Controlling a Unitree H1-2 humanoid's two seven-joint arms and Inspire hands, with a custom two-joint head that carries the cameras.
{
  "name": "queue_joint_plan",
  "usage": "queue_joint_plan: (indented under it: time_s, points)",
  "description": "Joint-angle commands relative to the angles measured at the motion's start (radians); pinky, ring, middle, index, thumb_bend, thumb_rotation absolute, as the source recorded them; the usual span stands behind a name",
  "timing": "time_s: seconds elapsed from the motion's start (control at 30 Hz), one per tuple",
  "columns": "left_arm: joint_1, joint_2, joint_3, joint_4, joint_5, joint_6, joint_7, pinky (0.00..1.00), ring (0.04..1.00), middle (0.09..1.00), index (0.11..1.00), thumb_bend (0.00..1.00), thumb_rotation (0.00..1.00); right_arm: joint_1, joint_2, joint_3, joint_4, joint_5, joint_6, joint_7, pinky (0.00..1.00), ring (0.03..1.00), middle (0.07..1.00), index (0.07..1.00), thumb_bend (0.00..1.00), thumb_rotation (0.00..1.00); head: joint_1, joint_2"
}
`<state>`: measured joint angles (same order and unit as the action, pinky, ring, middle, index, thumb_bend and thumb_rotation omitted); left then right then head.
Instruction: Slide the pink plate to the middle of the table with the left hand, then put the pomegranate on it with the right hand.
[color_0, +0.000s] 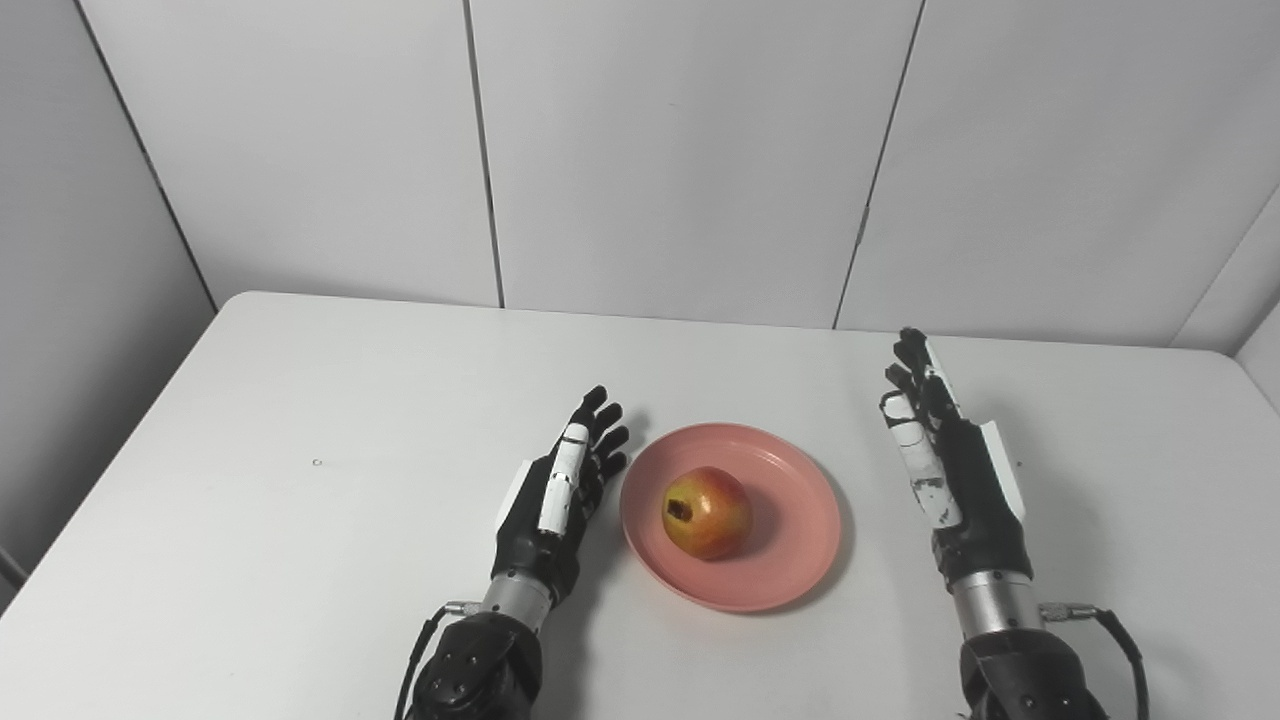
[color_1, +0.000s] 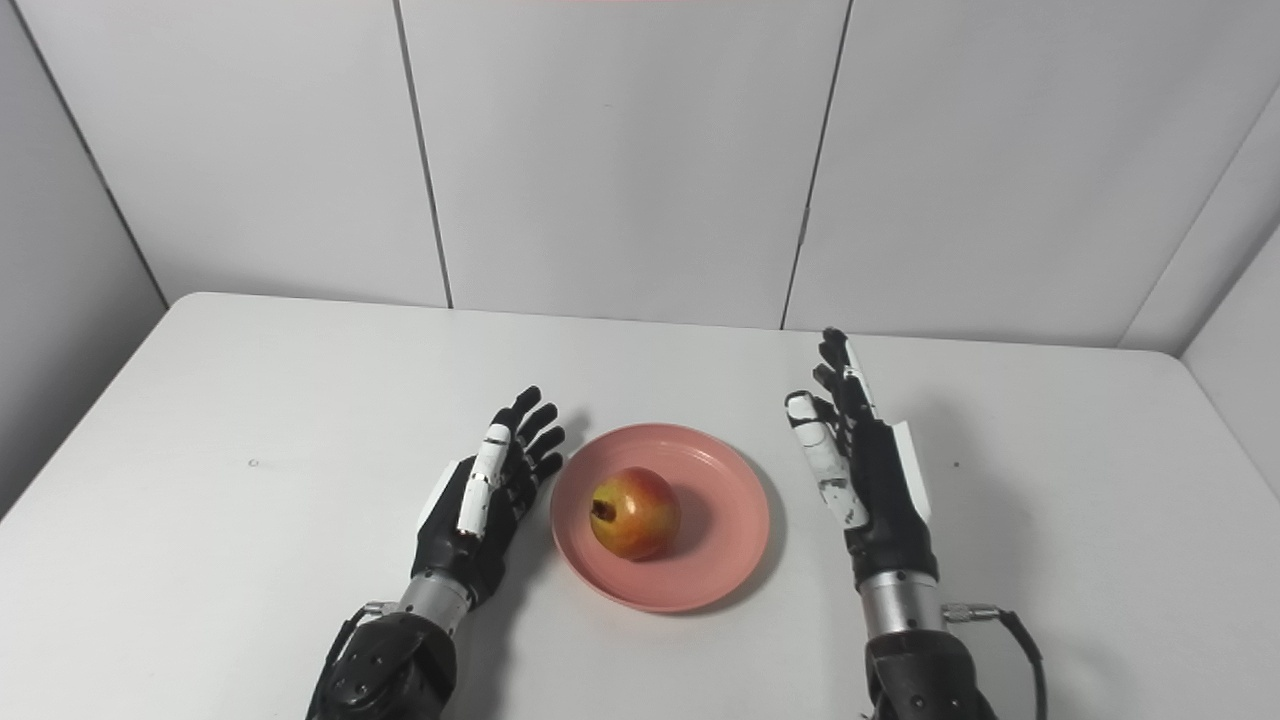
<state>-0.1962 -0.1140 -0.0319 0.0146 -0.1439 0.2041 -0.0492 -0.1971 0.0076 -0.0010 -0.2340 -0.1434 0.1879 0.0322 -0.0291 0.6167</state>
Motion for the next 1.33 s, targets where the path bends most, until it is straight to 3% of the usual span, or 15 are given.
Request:
queue_joint_plan:
  time_s: [0.0,0.17,0.3,0.6,0.63,0.7,0.97,1.3]
  points:
    - [0.006,0.008,0.0,-0.014,0.011,-0.028,0.0,0.97,0.96,0.977,0.97,0.43,1.0,-0.009,0.003,-0.017,-0.009,0.052,-0.028,0.003,0.94,0.975,0.993,0.981,0.84,1.0,-0.001,0.0]
    - [0.007,0.014,0.0,-0.014,0.016,-0.056,-0.003,0.99,0.97,0.99,0.985,0.43,1.0,0.006,0.003,-0.03,0.002,0.146,-0.01,0.017,0.99,0.998,1.0,0.999,0.81,1.0,0.005,-0.003]
    - [0.005,0.019,0.002,-0.013,0.014,-0.068,-0.006,1.0,0.979,0.999,0.992,0.43,1.0,0.015,0.007,-0.021,0.013,0.178,-0.015,0.014,0.98,1.0,1.0,1.0,0.81,1.0,0.014,0.001]
    - [0.003,0.029,0.006,-0.018,0.013,-0.097,-0.004,1.0,0.995,1.0,1.0,0.43,1.0,0.027,0.032,-0.008,0.016,0.205,0.042,-0.001,0.99,0.997,1.0,0.995,0.6,1.0,0.004,0.011]
    - [0.003,0.029,0.005,-0.02,0.014,-0.095,-0.004,1.0,0.995,1.0,1.0,0.43,1.0,0.028,0.033,-0.006,0.017,0.197,0.04,-0.006,0.99,0.997,1.0,0.995,0.6,1.0,0.007,0.01]
    - [0.004,0.029,0.004,-0.023,0.014,-0.092,-0.004,0.99,0.99,1.0,0.996,0.44,1.0,0.029,0.033,-0.004,0.019,0.19,0.034,-0.01,0.98,0.983,0.993,0.983,0.48,1.0,0.008,0.01]
    - [0.015,0.037,-0.006,-0.019,0.024,-0.126,-0.013,1.0,0.994,1.0,1.0,0.44,1.0,0.035,0.033,0.003,0.031,0.194,0.03,-0.006,0.99,0.97,0.979,0.967,0.35,1.0,0.004,0.007]
    - [0.012,0.041,-0.001,-0.018,0.029,-0.14,-0.003,1.0,0.986,1.0,0.99,0.44,1.0,0.039,0.034,0.009,0.034,0.18,0.003,-0.016,0.98,0.972,0.978,0.962,0.33,1.0,-0.006,0.003]
